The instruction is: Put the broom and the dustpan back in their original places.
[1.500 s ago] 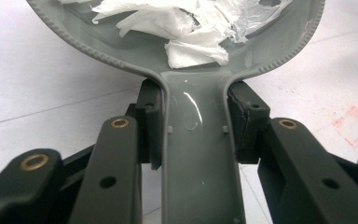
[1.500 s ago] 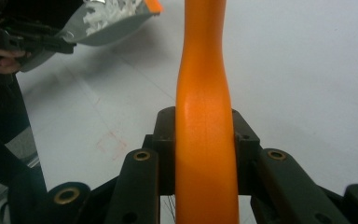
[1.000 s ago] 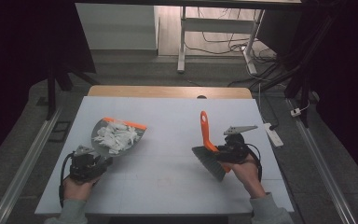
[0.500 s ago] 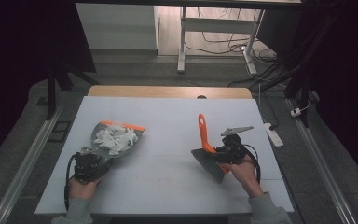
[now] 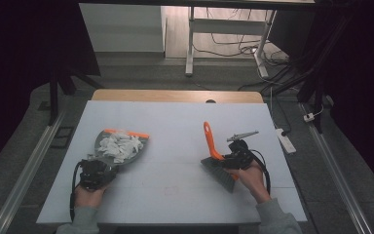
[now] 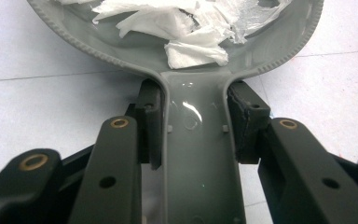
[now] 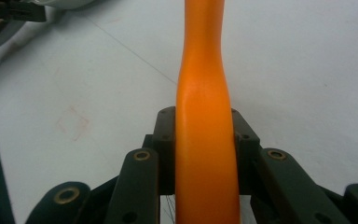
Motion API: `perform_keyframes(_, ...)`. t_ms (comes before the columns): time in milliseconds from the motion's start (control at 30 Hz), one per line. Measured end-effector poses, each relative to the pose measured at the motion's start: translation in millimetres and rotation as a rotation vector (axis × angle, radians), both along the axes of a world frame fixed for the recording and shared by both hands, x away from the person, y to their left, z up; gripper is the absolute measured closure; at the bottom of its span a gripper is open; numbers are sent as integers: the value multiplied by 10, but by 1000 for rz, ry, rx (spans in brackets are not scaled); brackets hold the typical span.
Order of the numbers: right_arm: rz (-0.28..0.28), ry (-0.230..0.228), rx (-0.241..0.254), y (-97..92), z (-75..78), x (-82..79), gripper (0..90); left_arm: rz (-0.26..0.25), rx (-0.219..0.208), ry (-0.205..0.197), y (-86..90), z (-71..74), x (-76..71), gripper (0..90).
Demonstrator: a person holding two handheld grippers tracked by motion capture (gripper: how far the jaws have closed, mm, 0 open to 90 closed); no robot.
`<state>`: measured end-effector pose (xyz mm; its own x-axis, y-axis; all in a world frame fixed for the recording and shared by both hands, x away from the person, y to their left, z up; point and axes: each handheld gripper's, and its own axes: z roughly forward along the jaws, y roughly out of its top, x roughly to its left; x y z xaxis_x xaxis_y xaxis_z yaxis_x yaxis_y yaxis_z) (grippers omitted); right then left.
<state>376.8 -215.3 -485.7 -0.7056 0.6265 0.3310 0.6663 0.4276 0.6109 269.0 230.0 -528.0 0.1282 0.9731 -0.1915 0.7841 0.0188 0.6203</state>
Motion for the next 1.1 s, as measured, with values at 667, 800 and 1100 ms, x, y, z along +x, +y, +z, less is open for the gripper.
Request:
perform_keyframes(667,-103,29,-38,-208,-139,180,652,-7,3,1,-49,-43,19,545)
perform_keyframes(800,-96,17,-71,-230,-157,238,600,-6,4,-1,-50,-38,15,494)
perform_keyframes(1100,-119,-1,-176,-232,-189,292,463,15,13,-10,-50,-30,0,329)
